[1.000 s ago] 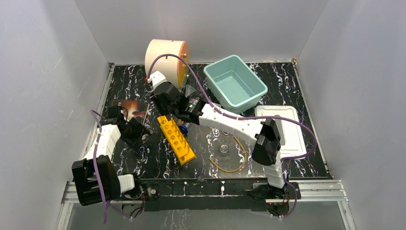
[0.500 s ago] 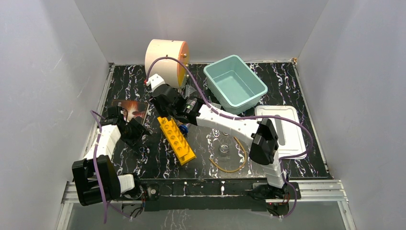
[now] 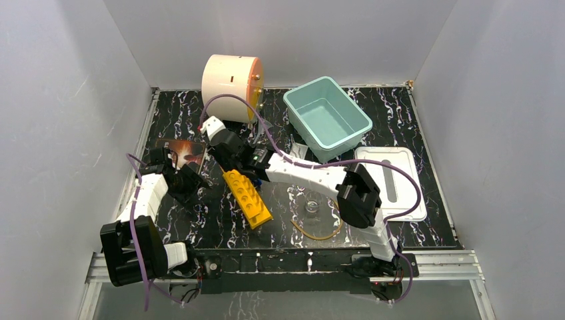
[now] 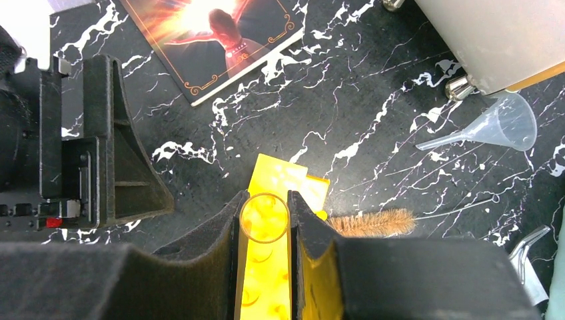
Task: Organize the chemistry lab equipment
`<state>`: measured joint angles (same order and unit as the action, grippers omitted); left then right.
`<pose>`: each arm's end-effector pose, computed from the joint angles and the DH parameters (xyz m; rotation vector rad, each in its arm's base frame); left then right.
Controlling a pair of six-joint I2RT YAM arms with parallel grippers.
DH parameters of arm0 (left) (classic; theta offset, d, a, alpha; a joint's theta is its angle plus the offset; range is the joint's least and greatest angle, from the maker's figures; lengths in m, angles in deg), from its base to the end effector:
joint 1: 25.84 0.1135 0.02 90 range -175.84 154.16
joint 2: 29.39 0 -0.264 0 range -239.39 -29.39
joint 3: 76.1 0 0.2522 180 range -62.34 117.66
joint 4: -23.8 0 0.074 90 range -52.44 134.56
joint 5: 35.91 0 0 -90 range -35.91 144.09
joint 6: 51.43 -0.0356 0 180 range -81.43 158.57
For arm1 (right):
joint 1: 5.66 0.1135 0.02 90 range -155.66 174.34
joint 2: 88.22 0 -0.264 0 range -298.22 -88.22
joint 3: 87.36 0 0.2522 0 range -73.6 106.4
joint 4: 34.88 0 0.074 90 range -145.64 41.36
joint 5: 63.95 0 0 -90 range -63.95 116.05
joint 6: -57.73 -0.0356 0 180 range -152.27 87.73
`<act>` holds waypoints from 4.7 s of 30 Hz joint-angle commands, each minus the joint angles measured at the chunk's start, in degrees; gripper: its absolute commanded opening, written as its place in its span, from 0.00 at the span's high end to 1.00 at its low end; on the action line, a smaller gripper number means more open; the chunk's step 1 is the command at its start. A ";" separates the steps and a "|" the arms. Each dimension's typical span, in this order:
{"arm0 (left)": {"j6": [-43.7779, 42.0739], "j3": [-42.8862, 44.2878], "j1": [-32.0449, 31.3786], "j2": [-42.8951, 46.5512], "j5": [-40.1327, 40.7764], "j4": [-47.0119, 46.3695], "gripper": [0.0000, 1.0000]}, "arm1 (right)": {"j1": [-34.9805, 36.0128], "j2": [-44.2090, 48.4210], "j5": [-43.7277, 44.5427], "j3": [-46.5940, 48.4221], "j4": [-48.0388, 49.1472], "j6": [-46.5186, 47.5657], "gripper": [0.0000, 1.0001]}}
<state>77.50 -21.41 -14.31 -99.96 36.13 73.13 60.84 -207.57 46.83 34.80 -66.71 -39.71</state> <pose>0.2177 0.0332 0.1955 -1.0823 2.5203 -0.5635 0.2090 0.4490 0.3039 -0.8206 1.8991 0.4270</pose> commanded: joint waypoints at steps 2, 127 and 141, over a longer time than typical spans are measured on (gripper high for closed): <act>-0.79 0.28 0.51 0.69 -1.34 0.78 0.43 | 0.33 1.79 0.30 -2.49 8.93 1.38 0.73; -4.82 14.58 0.84 5.78 1.48 14.76 0.51 | -1.21 15.84 -5.08 -39.35 -0.34 -21.12 0.53; -3.26 8.39 0.80 7.17 -0.81 12.86 0.60 | -1.24 13.01 -11.33 -42.31 6.60 -19.16 0.52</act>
<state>74.03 -11.33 -13.94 -94.10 37.07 84.85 59.92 -194.41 37.60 -6.27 -64.26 -59.50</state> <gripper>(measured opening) 0.410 0.478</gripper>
